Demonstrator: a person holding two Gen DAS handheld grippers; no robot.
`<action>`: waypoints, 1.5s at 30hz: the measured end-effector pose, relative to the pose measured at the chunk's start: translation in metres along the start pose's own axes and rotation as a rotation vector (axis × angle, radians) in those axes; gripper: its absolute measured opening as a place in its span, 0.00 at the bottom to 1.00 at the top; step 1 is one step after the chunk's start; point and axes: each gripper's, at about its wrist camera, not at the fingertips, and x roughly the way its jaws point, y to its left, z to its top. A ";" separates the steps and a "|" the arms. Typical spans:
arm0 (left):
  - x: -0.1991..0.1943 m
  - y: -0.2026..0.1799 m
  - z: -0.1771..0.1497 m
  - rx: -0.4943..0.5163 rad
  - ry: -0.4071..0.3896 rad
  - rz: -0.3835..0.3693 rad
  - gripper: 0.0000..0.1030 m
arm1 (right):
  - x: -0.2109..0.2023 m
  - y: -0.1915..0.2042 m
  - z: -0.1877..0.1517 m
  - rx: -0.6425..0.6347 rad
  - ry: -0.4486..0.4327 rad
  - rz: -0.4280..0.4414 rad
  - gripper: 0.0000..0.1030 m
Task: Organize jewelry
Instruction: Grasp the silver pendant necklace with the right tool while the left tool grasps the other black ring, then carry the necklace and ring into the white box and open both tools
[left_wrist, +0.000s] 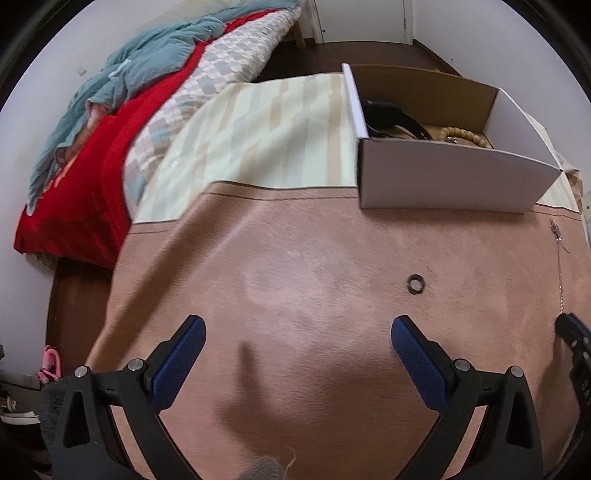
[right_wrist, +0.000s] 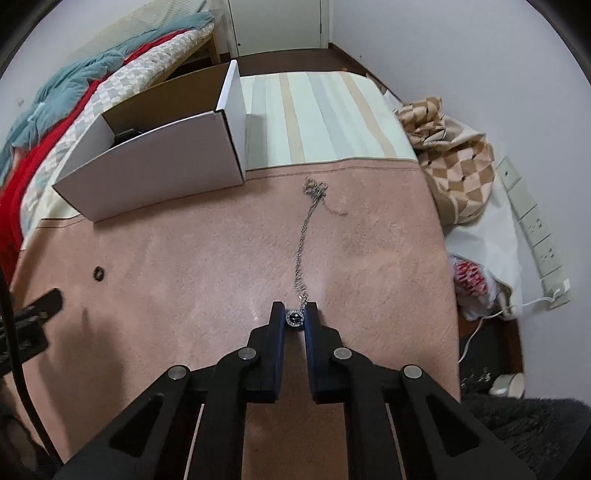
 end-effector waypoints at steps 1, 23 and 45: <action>0.001 -0.001 0.000 0.000 0.004 -0.009 1.00 | -0.002 0.000 -0.002 0.000 0.002 0.006 0.10; 0.010 -0.055 0.017 0.079 -0.015 -0.201 0.26 | -0.008 -0.004 -0.013 0.023 0.013 0.007 0.10; -0.049 -0.039 0.013 0.085 -0.118 -0.282 0.10 | -0.078 0.003 0.022 0.051 -0.136 0.129 0.10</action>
